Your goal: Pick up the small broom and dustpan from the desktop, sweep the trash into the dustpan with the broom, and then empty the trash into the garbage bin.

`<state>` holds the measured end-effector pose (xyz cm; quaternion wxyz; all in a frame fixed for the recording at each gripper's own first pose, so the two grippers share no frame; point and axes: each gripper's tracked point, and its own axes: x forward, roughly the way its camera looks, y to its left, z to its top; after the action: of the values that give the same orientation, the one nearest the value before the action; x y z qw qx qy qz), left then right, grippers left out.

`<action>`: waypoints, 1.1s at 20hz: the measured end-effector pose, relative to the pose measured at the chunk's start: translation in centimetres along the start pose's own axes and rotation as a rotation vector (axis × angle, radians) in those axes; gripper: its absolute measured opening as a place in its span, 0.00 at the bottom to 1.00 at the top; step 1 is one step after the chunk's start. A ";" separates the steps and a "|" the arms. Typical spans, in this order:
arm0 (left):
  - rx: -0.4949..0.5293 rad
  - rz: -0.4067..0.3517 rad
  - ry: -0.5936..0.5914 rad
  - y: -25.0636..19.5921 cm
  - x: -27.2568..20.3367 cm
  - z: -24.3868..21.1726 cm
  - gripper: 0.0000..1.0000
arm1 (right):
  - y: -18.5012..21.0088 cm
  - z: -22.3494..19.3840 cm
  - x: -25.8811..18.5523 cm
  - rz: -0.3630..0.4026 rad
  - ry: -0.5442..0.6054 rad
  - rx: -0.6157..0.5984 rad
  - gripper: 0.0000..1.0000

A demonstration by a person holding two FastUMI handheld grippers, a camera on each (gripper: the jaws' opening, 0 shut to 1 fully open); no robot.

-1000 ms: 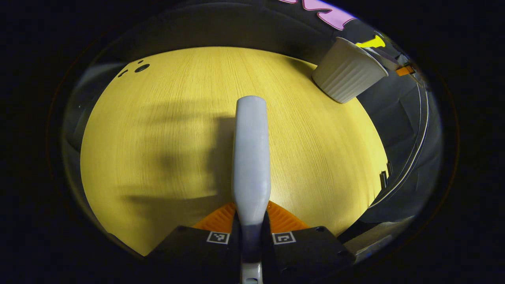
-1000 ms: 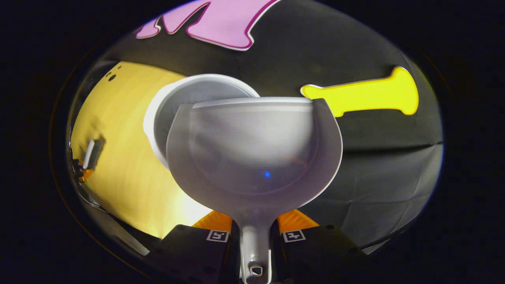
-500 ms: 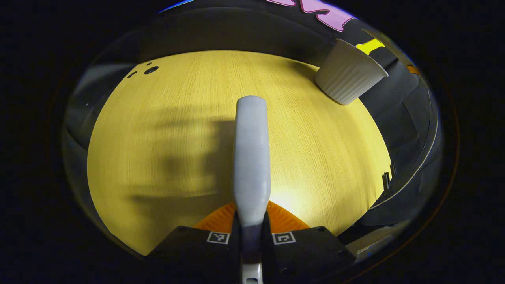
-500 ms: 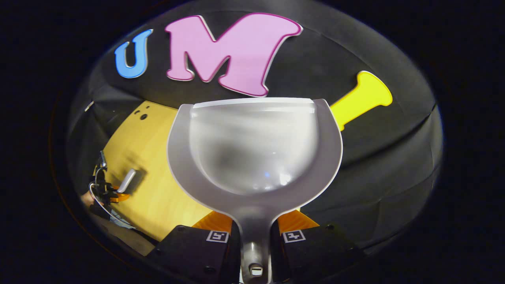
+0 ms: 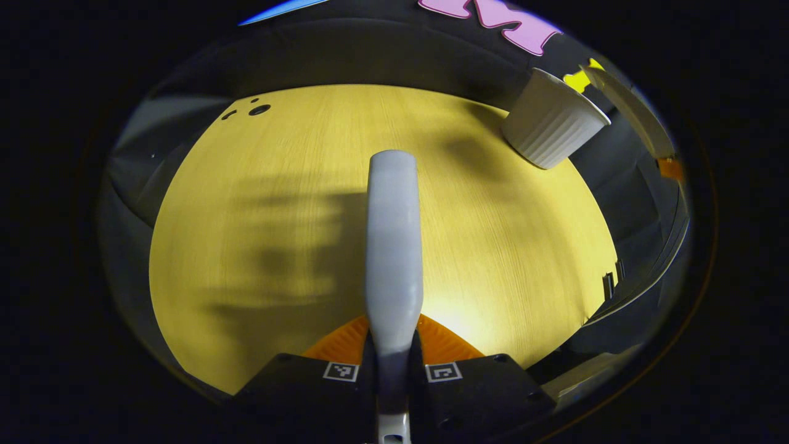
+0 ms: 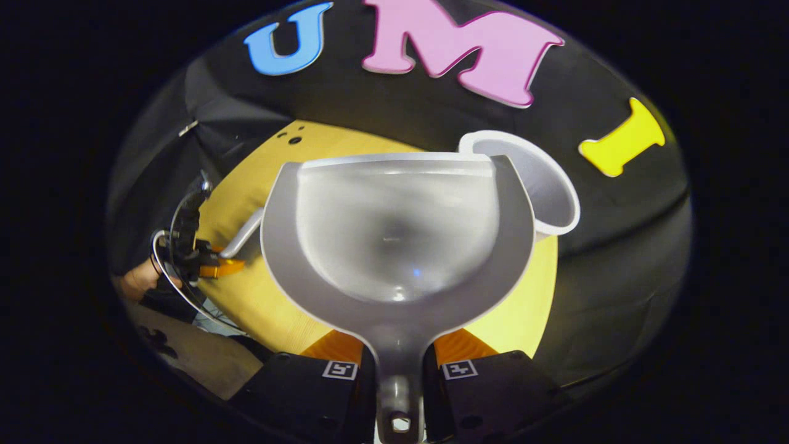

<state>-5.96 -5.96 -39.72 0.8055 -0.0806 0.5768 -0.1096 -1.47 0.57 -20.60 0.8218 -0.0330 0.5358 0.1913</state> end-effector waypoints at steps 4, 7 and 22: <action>-0.026 0.014 0.001 0.8 -0.1 -0.6 0.25 | 4.4 -4.8 5.5 0.045 0.073 -0.010 0.35; -0.020 0.030 0.004 1.2 0.0 -0.6 0.25 | 6.9 -7.0 9.3 0.072 0.106 0.034 0.35; -0.045 0.080 0.057 1.4 0.5 -1.1 0.25 | 9.4 -10.4 15.6 0.083 0.173 0.050 0.35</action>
<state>-6.70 -4.75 -40.84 0.7906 -0.0726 0.6044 -0.0664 -8.29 10.88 -37.53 0.7643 -0.0065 0.6102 0.2082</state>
